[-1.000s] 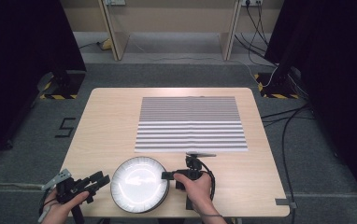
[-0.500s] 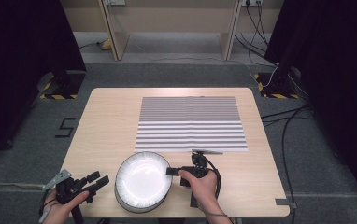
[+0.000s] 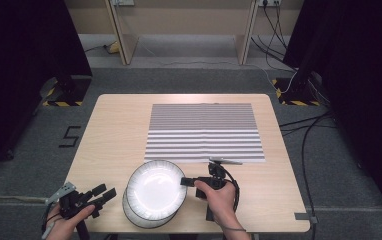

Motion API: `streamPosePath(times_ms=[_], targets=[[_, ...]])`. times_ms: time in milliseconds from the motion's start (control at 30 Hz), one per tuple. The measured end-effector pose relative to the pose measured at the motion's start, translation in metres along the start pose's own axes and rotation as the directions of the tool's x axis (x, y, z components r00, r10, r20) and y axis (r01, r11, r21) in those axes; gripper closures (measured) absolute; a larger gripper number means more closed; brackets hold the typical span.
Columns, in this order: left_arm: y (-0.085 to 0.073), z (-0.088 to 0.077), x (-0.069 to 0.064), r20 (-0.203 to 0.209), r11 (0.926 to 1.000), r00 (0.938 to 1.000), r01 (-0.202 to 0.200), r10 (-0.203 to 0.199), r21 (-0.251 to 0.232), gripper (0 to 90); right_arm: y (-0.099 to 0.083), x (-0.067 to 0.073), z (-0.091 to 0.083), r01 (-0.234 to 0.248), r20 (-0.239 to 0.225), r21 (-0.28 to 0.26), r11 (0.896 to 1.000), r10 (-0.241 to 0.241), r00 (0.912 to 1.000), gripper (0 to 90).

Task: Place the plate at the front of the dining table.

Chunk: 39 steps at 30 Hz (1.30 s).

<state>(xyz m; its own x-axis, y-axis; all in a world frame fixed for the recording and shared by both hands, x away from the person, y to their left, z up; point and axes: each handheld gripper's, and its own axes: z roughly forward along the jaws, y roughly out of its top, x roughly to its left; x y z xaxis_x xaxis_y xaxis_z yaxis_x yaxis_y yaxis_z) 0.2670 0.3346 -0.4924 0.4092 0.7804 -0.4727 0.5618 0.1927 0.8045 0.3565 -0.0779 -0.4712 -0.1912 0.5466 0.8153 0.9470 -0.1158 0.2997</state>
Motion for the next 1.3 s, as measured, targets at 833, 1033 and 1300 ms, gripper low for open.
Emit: streamPosePath(times_ms=[833,1033,1300], targets=[[-0.001,0.001,-0.001,0.014,0.9998,0.9997,0.019,-0.019,0.000,36.5,0.010,-0.004,-0.019,-0.021,0.004,-0.044,0.999,0.021,0.9998,79.8],[-0.001,0.001,-0.002,0.014,0.9999,0.9998,0.015,-0.015,0.001,36.5,0.013,-0.005,-0.023,-0.016,0.009,-0.061,0.998,0.016,0.9998,79.6],[-0.001,0.002,-0.002,0.014,0.9998,0.9997,0.018,-0.018,0.004,36.5,0.015,-0.004,-0.026,-0.022,0.002,-0.070,0.997,0.022,0.9998,79.4]])
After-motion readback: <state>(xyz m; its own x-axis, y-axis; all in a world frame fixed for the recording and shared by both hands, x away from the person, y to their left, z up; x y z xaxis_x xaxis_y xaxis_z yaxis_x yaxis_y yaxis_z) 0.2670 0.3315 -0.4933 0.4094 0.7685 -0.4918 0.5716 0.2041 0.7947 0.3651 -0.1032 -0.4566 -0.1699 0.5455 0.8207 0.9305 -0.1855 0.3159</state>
